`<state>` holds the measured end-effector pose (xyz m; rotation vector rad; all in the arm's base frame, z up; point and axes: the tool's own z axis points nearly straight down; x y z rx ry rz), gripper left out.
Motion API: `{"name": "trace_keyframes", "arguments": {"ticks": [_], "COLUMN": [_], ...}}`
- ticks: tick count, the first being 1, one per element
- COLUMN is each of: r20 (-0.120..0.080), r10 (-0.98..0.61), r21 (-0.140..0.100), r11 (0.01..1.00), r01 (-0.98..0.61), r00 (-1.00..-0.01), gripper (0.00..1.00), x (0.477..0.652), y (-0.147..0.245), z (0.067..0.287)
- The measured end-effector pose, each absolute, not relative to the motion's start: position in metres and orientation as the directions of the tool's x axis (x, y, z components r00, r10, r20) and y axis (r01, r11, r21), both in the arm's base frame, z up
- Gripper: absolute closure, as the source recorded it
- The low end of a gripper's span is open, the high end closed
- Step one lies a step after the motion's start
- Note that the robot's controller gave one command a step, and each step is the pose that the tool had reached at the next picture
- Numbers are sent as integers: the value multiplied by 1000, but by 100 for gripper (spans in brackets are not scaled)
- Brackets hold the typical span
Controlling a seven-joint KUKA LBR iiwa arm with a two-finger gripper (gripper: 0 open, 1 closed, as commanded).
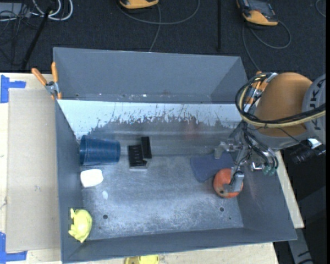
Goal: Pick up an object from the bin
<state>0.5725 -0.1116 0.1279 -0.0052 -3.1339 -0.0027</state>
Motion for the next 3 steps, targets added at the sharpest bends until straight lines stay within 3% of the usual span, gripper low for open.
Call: {"name": "trace_keyframes", "arguments": {"ticks": [1, 2, 3], "r20": [0, -2, -8], "r10": [1, 47, 118], "r21": [0, 1, 3], "r11": [1000, 999, 993], "r01": [1, 47, 118], "r00": [-1000, -999, -993], "gripper": [0, 0, 100], "x": [574, 564, 556], "y": [-111, -126, -144], "z": [133, 114, 74]}}
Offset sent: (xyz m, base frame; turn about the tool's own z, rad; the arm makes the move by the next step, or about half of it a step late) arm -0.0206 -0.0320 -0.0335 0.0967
